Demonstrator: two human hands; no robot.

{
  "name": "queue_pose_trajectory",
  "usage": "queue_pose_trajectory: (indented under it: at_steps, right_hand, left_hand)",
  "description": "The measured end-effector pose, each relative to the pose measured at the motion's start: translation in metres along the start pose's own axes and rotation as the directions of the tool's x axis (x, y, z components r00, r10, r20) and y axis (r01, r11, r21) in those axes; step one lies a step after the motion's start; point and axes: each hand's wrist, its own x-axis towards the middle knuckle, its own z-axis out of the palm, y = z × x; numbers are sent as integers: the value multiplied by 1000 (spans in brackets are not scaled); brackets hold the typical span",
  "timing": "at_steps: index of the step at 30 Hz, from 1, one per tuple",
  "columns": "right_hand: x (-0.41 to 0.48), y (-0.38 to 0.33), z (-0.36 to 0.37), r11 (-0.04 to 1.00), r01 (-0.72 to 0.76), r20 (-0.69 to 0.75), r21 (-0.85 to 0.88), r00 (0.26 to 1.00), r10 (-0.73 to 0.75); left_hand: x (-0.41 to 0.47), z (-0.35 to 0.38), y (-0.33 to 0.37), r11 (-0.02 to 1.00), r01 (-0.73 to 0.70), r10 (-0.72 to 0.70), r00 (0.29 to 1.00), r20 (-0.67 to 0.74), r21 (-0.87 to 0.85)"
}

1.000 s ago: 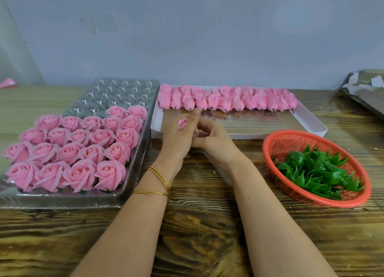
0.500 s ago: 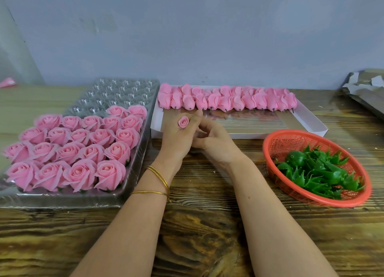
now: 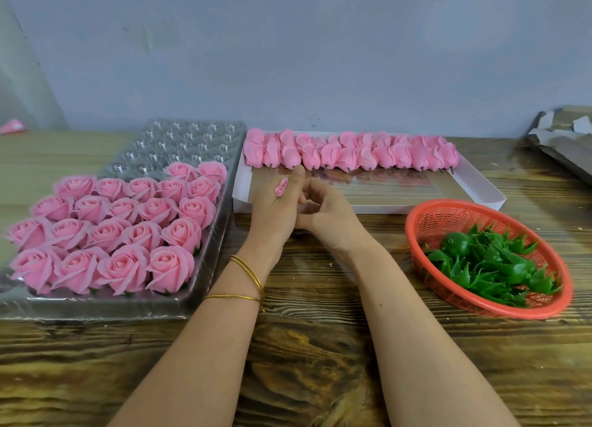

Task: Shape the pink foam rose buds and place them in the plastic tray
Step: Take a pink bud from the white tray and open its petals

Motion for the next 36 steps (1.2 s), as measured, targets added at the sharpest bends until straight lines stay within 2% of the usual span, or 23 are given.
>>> queue_pose_trajectory:
  at_steps: [14, 22, 27, 31, 36]
  right_hand:
    - [-3, -5, -1, 997, -57, 52, 52, 997, 54]
    - [-2, -2, -1, 996, -62, 74, 61, 996, 58]
    - [0, 0, 0, 998, -31, 19, 51, 999, 30]
    - [2, 3, 1, 999, -9, -13, -34, 1000, 9]
    - [1, 2, -2, 999, 9, -6, -34, 1000, -9]
  left_hand:
    - [-4, -2, 7, 995, -89, 86, 994, 65, 46]
    - [-1, 0, 3, 997, -71, 70, 997, -13, -10]
    - [0, -1, 0, 999, 14, -14, 1000, -11, -32]
    - [-1, 1, 0, 999, -28, 28, 999, -22, -38]
    - [-1, 0, 1, 999, -32, 33, 999, 20, -44]
